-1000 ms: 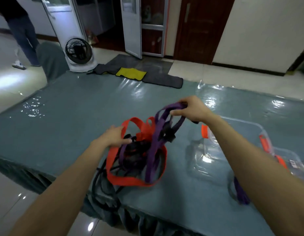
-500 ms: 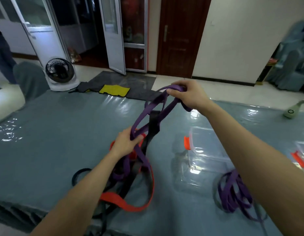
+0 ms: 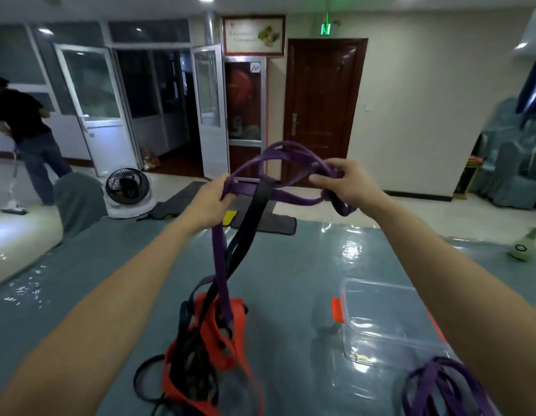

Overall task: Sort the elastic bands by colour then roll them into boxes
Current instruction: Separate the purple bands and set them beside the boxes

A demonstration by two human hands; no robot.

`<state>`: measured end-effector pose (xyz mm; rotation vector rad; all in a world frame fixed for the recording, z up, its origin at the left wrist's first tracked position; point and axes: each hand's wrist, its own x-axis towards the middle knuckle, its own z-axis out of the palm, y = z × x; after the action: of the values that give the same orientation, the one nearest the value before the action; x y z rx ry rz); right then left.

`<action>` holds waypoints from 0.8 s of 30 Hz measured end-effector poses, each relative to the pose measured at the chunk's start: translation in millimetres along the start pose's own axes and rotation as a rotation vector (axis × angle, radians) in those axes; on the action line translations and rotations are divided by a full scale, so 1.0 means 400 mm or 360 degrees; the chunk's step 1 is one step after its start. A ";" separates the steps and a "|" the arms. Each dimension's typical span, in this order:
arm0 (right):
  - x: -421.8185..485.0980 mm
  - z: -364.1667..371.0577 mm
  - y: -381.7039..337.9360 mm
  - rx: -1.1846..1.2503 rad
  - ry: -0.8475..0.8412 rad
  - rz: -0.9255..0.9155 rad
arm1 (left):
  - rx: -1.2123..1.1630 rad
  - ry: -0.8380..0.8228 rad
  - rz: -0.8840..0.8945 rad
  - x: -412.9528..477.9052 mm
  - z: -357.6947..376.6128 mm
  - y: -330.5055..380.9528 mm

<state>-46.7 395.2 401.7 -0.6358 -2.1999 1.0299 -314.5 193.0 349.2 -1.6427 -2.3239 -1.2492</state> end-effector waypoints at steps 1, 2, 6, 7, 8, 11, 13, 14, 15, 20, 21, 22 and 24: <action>-0.006 0.007 0.016 -0.0125 -0.0143 0.0124 | 0.0075 -0.0071 0.0008 0.005 0.002 0.005; -0.014 0.015 0.030 -0.0245 -0.0319 0.0276 | 0.0119 -0.0107 0.0013 0.009 0.005 0.010; -0.054 0.054 0.064 -0.1096 -0.0820 0.0547 | 0.0252 -0.0328 0.0056 0.009 0.023 0.027; -0.062 0.076 0.065 -0.1154 -0.0795 0.0514 | 0.0273 -0.0413 0.0066 0.006 0.034 0.033; -0.067 0.102 0.061 -0.1109 -0.0719 0.0439 | 0.0288 -0.0484 0.0082 0.005 0.044 0.041; -0.078 0.190 0.034 -0.0644 -0.0576 0.0202 | 0.0360 -0.0599 0.0183 0.008 0.069 0.080; -0.078 0.239 0.022 -0.0501 -0.0575 0.0105 | 0.0356 -0.0631 0.0244 0.013 0.077 0.109; -0.076 0.253 0.020 -0.0454 -0.0562 0.0059 | 0.0305 -0.0615 0.0269 0.015 0.079 0.118; -0.072 0.257 0.018 -0.0403 -0.0535 0.0033 | 0.0227 -0.0574 0.0292 0.013 0.079 0.122; -0.050 0.196 -0.006 -0.0394 -0.0407 -0.0078 | -0.0221 -0.0327 0.0031 -0.072 0.154 0.042; -0.049 0.185 -0.013 -0.0433 -0.0406 -0.0092 | -0.0298 -0.0446 -0.0136 -0.108 0.197 0.018; -0.049 0.173 -0.019 -0.0460 -0.0394 -0.0103 | -0.0306 -0.0635 -0.0256 -0.143 0.240 -0.002; -0.047 0.144 -0.026 -0.0446 -0.0306 -0.0115 | -0.0186 -0.0925 -0.0250 -0.185 0.302 -0.031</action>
<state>-76.2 348.3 374.7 -0.5935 -2.5437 0.7797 -243.5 208.9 226.8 -2.1333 -2.7915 -1.0482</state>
